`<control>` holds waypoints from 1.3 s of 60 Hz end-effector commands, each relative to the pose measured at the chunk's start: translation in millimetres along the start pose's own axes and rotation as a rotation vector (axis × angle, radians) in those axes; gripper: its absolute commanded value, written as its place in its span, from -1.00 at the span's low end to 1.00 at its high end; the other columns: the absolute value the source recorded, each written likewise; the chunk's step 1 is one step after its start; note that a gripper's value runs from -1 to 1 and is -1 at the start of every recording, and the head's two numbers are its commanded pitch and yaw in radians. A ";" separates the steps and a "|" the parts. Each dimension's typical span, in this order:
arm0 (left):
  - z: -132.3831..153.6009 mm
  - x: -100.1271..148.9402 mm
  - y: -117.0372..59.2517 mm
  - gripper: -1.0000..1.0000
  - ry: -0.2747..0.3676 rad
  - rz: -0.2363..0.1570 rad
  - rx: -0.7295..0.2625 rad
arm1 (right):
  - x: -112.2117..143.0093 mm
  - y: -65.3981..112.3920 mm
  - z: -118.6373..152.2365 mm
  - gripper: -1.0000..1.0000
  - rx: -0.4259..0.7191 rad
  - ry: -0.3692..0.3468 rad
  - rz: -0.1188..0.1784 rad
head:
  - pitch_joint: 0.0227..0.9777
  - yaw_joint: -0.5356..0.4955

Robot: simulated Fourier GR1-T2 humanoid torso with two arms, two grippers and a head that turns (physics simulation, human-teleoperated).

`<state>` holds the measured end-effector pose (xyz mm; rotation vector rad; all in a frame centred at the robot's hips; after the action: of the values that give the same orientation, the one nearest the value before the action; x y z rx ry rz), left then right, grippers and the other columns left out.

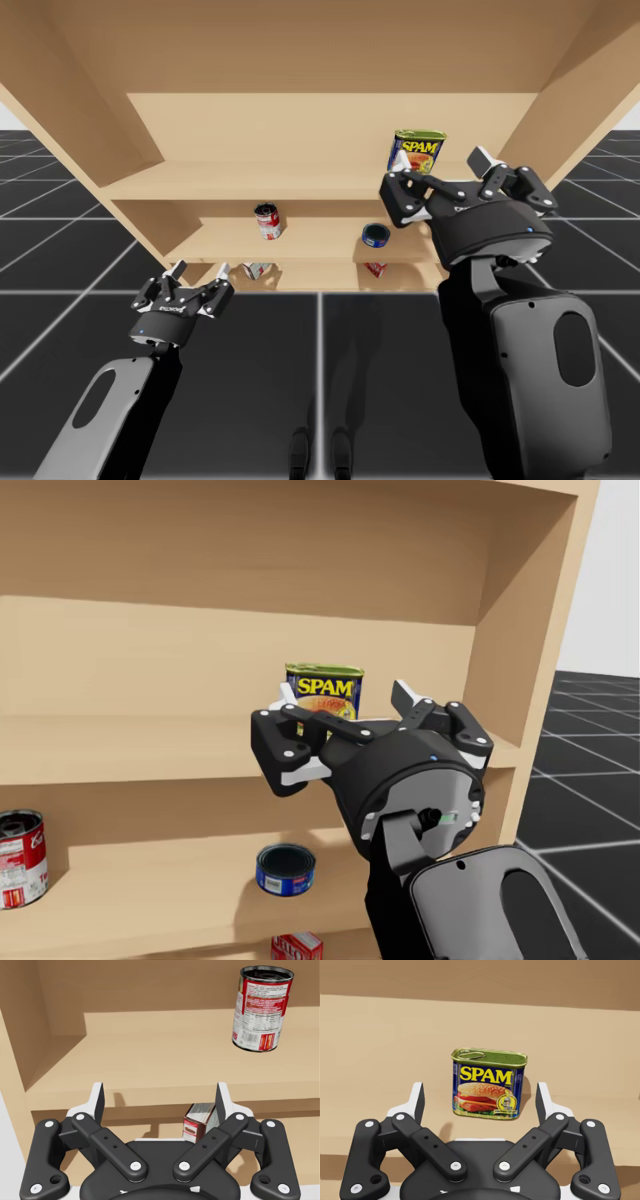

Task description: Look through the shelves, find the meat can, and take it.

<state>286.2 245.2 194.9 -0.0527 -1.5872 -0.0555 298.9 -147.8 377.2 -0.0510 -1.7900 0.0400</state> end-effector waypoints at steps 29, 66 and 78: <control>0.2 0.3 1.6 -1.00 0.008 0.006 0.008 | -13.6 4.4 -77.8 -1.00 -0.116 0.146 0.017 | -0.35 -0.52; 0.3 0.4 1.7 -1.00 0.004 0.004 0.012 | -3.5 -7.6 -57.3 1.00 -0.103 0.081 0.039 | -0.34 -0.50; -0.7 -0.5 1.4 -1.00 0.004 -0.001 0.012 | 12.9 -13.8 -18.6 0.97 -0.078 0.020 0.023 | -0.34 -0.50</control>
<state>286.5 246.5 195.0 -0.0454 -1.5827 -0.0450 338.7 -148.8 375.3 -0.0773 -1.6969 0.0712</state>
